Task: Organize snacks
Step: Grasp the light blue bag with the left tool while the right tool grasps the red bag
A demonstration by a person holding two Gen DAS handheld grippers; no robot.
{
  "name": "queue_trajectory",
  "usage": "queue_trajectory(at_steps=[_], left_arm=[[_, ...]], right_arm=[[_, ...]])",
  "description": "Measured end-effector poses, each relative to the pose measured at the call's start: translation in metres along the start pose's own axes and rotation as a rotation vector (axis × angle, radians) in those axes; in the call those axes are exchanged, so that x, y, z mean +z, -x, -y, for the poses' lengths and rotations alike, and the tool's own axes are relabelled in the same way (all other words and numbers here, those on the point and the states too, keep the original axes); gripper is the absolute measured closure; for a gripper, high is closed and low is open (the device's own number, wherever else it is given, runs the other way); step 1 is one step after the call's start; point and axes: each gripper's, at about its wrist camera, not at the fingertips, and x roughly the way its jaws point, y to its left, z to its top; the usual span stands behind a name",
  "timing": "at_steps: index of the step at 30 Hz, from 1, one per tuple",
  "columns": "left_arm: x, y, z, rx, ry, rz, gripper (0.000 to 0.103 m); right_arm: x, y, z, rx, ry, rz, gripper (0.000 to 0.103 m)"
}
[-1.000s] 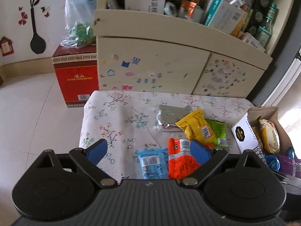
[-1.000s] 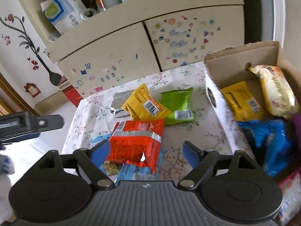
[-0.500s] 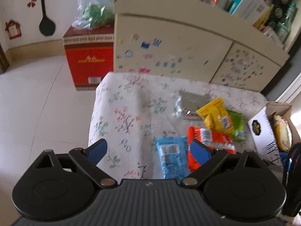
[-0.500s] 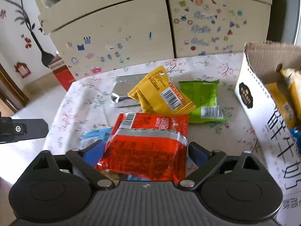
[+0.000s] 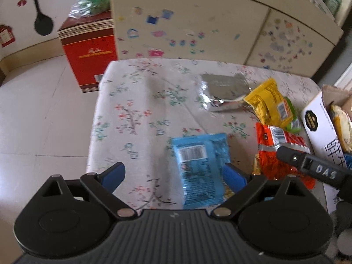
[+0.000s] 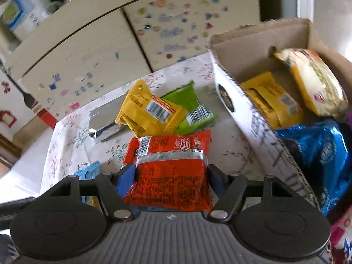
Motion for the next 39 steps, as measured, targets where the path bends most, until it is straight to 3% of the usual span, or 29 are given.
queue_trajectory(at_steps=[11, 16, 19, 22, 24, 26, 29, 39], left_arm=[[-0.003, -0.03, 0.031, 0.001, -0.06, -0.033, 0.008], [-0.007, -0.036, 0.039, 0.041, -0.104, -0.012, 0.008], [-0.01, -0.035, 0.039, 0.032, -0.112, 0.006, 0.01], [-0.013, -0.031, 0.037, 0.017, -0.118, 0.03, 0.023], [-0.013, -0.028, 0.037, 0.013, -0.128, 0.043, 0.041], [-0.013, -0.026, 0.035, 0.007, -0.128, 0.049, 0.046], [-0.014, -0.025, 0.029, -0.002, -0.106, 0.055, 0.05], [-0.008, -0.011, 0.018, -0.032, -0.052, 0.082, 0.051]], right_arm=[[0.0, 0.007, 0.015, 0.02, -0.055, -0.008, 0.031], [0.003, 0.002, 0.017, 0.064, -0.084, -0.039, 0.026], [0.002, 0.0, 0.015, 0.077, -0.089, -0.046, 0.017], [0.001, -0.004, 0.005, 0.061, -0.05, -0.051, 0.012], [-0.001, -0.006, -0.003, 0.047, -0.016, -0.046, 0.012], [-0.003, -0.009, -0.011, 0.026, 0.03, -0.04, 0.014], [-0.006, -0.01, -0.021, -0.01, 0.094, -0.02, 0.027], [-0.003, -0.001, -0.015, 0.012, 0.064, -0.001, 0.027]])
